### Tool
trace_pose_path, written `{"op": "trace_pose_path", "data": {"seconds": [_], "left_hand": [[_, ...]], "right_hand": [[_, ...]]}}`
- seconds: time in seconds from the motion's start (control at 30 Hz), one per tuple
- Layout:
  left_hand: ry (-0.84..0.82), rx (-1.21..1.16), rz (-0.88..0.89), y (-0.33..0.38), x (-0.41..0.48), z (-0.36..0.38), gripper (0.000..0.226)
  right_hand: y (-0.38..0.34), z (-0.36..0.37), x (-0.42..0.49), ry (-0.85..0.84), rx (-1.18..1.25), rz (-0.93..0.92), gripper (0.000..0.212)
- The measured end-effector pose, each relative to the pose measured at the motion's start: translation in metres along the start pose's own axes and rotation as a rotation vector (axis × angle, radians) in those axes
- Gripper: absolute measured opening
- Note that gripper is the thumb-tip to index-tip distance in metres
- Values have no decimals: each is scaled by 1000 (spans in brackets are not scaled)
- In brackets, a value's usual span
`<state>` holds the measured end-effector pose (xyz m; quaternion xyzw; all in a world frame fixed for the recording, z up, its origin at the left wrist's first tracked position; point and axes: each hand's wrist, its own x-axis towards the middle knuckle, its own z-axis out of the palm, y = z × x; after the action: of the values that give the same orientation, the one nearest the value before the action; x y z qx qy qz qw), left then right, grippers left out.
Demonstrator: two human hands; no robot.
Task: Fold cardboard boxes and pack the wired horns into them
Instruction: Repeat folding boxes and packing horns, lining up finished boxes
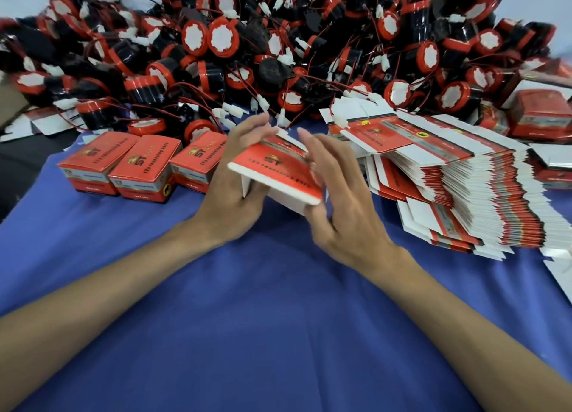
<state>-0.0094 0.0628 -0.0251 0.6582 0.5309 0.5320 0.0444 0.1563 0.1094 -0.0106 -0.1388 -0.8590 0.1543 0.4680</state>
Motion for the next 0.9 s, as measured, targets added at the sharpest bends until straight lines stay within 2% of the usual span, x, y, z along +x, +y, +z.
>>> {"op": "trace_pose_path", "data": {"seconds": [0.07, 0.13, 0.2, 0.33, 0.5, 0.6, 0.7, 0.8, 0.9], "left_hand": [[1, 19, 79, 2, 1, -1, 45], [-72, -10, 30, 4, 2, -2, 63], [-117, -20, -12, 2, 0, -3, 69], [-75, -53, -44, 2, 1, -4, 61], [29, -51, -67, -1, 0, -3, 60], [87, -71, -13, 2, 0, -4, 63], [150, -92, 226, 6, -3, -3, 53], [211, -194, 340, 5, -1, -2, 43], [234, -151, 383, 6, 1, -2, 34]], "right_hand": [[3, 0, 2, 50, 18, 62, 59], [7, 0, 3, 102, 31, 137, 55], [9, -2, 2, 80, 38, 193, 50], [8, -4, -3, -87, 0, 141, 50], [4, -4, -5, -212, 22, -12, 71], [8, -3, -1, -81, 70, -31, 55], [9, -1, 0, 87, 115, -24, 33], [3, 5, -1, 75, 173, 114, 23], [0, 6, 2, 84, 240, 260, 19]]}}
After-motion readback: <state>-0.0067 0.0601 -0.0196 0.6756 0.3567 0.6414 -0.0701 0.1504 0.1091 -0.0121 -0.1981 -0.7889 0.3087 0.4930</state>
